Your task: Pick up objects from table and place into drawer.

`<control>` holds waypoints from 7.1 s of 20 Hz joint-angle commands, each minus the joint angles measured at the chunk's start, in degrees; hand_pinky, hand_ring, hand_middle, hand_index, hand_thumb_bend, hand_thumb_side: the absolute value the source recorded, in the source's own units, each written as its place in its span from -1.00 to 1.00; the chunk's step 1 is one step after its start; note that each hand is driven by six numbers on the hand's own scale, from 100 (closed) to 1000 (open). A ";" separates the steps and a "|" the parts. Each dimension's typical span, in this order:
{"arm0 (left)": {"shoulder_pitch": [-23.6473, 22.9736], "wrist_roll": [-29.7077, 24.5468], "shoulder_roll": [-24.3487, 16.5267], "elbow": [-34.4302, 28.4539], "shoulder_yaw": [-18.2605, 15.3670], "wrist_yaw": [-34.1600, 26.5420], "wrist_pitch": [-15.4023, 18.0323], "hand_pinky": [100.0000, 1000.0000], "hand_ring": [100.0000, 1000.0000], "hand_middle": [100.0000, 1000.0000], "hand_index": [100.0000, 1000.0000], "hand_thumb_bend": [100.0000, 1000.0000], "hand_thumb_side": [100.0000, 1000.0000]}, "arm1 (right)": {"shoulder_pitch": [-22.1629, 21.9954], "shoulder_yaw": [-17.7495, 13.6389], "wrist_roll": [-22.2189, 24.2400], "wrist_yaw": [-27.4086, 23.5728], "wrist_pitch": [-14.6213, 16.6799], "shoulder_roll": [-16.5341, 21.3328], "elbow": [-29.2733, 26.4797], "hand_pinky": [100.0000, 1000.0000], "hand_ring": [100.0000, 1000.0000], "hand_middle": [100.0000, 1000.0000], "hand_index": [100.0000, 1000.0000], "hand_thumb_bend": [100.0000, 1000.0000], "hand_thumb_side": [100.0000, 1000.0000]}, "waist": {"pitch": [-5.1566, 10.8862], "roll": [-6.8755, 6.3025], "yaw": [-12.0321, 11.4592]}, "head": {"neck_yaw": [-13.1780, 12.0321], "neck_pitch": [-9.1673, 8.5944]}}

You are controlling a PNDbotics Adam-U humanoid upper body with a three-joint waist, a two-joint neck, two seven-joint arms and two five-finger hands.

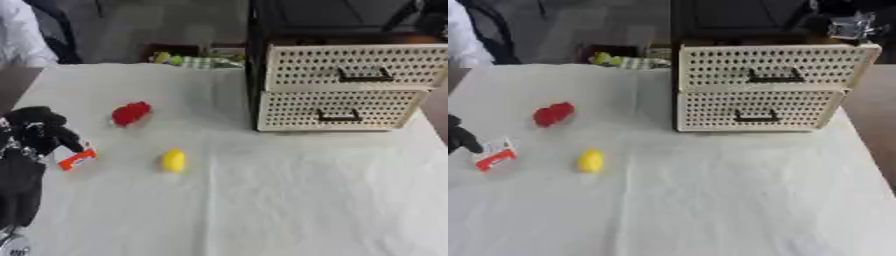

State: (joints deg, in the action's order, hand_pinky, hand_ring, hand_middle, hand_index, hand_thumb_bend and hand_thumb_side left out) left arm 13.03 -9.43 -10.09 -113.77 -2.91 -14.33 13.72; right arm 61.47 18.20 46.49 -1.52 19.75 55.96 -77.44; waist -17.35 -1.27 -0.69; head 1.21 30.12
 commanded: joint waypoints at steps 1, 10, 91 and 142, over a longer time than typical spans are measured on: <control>0.15 -0.12 -1.09 -0.83 0.10 0.22 -0.14 -0.16 -0.04 0.08 0.38 -0.98 0.82 | 2.26 0.42 5.48 0.99 5.54 -0.45 2.84 -1.00 -0.95 -1.00 0.65 -0.80 1.00 | 1.11 0.18 0.04 | 0.60 -1.65; 0.23 -0.22 -0.77 -0.83 0.14 0.33 -0.39 -0.16 -0.04 0.08 0.38 -0.98 0.82 | 4.03 1.63 5.48 4.74 2.76 -2.69 6.47 -1.00 -0.99 -1.00 0.66 -0.38 1.00 | 0.98 0.08 -0.03 | 1.27 -2.16; 1.13 -1.27 1.72 -0.83 0.71 1.54 -3.02 -0.16 -0.04 0.08 0.37 -0.92 0.94 | -5.28 0.48 1.14 29.32 5.89 2.44 -11.97 -1.00 -1.00 -1.00 0.69 0.17 0.33 | -1.22 0.35 -1.11 | 2.59 -2.14; 1.09 -0.97 2.09 -0.83 1.13 0.41 -5.79 -0.15 -0.05 0.09 0.35 -0.88 0.97 | -8.49 -1.70 -12.86 31.20 -7.96 -1.39 -6.40 -1.00 -0.94 -1.00 0.71 0.07 0.51 | 0.38 0.83 1.44 | 3.64 -0.82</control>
State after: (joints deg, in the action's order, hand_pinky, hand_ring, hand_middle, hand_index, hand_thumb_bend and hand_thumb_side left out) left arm 13.67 -10.43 -7.95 -113.76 -1.90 -13.90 8.07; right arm 51.93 17.11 34.28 29.37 11.93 53.44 -82.88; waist -18.06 -0.60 0.74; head 4.69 29.17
